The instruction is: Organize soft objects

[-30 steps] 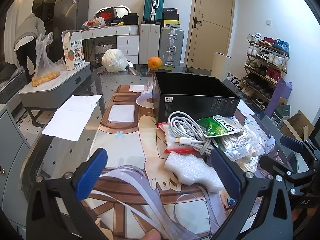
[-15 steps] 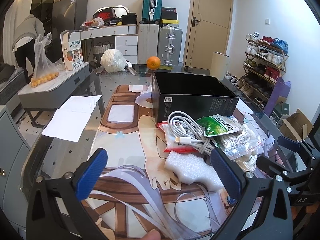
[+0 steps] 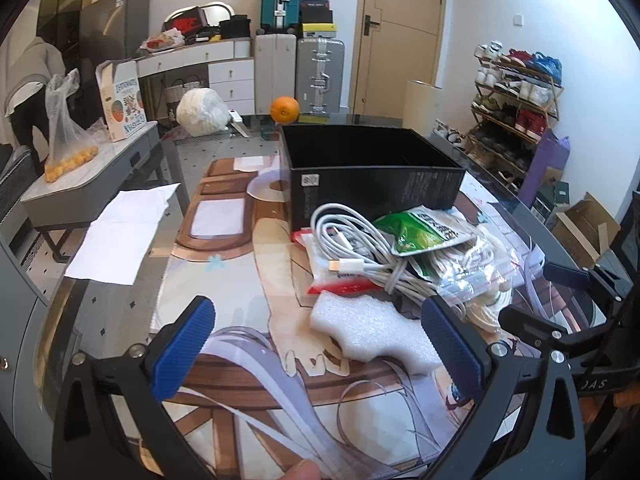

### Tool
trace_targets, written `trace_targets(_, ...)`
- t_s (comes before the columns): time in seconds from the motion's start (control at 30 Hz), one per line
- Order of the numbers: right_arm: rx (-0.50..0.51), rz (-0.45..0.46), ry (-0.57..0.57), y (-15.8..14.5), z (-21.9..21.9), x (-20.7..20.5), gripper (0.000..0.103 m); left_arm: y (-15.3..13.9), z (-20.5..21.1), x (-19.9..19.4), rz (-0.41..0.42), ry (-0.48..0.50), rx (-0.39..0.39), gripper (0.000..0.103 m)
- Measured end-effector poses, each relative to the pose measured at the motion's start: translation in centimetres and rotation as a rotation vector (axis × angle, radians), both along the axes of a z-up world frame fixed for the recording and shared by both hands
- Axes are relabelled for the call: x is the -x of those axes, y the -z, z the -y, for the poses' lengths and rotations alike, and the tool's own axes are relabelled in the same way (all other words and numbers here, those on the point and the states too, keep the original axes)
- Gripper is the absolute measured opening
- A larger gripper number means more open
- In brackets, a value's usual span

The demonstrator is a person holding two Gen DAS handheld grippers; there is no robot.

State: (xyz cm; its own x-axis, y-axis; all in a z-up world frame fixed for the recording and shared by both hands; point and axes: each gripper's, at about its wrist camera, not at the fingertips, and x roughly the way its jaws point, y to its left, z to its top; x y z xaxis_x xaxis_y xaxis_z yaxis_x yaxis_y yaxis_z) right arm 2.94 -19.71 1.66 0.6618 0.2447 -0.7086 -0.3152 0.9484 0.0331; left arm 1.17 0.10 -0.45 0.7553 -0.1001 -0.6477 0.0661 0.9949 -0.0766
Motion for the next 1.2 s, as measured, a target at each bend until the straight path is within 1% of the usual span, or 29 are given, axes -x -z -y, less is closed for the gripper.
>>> trace_targets(0.27,0.013,-0.023,-0.005,0.6,-0.1,-0.7,0.103,0.2,0.2,-0.3,-0.005,0.01,-0.014,0.103)
trace_targets(0.43,0.026,-0.042,-0.008,1.2,-0.4,-1.2,0.103,0.4,0.1,-0.6,-0.023,0.026,0.003,0.103)
trace_targets(0.53,0.035,-0.051,-0.014,1.5,-0.8,-1.5,0.103,0.5,0.5,-0.7,-0.028,0.045,-0.01,0.103)
trace_targets(0.7,0.062,-0.075,0.009,2.2,-0.6,-2.0,0.103,1.0,1.2,-0.9,-0.045,0.068,-0.031,0.103)
trace_targets(0.87,0.079,-0.083,0.032,2.5,0.9,-1.8,0.103,1.1,1.6,-1.1,-0.055,0.066,-0.028,0.103)
trace_targets(1.0,0.099,-0.084,0.093,2.2,3.0,-1.6,0.103,1.1,1.7,-1.2,-0.059,0.069,-0.018,0.103)
trace_targets(1.1,0.087,-0.088,0.141,2.0,4.5,-1.7,0.103,1.1,1.7,-1.3,-0.063,0.067,-0.021,0.103)
trace_targets(1.2,0.055,-0.104,0.126,1.9,4.3,-2.1,0.103,1.3,1.7,-1.4,-0.07,0.066,-0.014,0.103)
